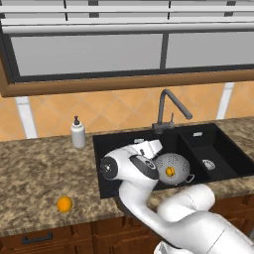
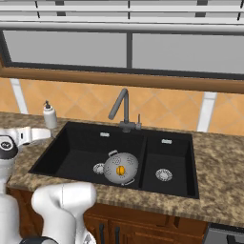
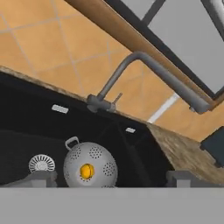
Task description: Put the colander in the sink, put the orange, tangerine in the colander, and turn on the sink faucet and pour water over the colander.
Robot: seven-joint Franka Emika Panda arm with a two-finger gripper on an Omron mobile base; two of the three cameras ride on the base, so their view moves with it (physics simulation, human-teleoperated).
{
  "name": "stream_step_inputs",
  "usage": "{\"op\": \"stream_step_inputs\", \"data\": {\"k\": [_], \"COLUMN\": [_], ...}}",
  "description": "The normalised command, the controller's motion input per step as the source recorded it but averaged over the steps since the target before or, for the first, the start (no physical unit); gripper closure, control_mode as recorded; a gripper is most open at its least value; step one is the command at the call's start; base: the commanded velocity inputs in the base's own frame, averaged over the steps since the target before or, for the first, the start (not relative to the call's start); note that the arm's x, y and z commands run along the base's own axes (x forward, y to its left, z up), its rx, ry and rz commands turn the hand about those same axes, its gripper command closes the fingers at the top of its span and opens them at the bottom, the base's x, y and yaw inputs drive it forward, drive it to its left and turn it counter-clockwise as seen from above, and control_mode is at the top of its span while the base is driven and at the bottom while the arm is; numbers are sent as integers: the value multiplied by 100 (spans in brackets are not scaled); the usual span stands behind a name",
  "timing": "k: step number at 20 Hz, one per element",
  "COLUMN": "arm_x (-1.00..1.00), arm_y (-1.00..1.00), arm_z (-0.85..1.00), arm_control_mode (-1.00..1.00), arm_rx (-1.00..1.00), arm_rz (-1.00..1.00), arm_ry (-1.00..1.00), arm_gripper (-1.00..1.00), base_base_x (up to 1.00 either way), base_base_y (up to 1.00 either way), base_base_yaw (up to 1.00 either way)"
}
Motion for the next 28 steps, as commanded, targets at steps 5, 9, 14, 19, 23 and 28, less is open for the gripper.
{"op": "stream_step_inputs", "data": {"k": [5,9,14,19,23,28], "arm_x": [-15,-8,11,10,-65,-27], "arm_y": [74,100,100,100,98,17], "arm_z": [-13,-100,-83,-41,-2,6], "arm_control_mode": [-100,-100,-100,-100,-100,-100], "arm_rx": [20,13,30,32,9,1], "arm_rz": [29,29,17,1,0,-1], "arm_ry": [67,37,19,-1,-1,-1], "arm_gripper": [-100,-100,-100,-100,-100,-100], "base_base_x": [0,0,0,0,0,0], "base_base_y": [0,0,0,0,0,0], "base_base_yaw": [0,0,0,0,0,0]}}
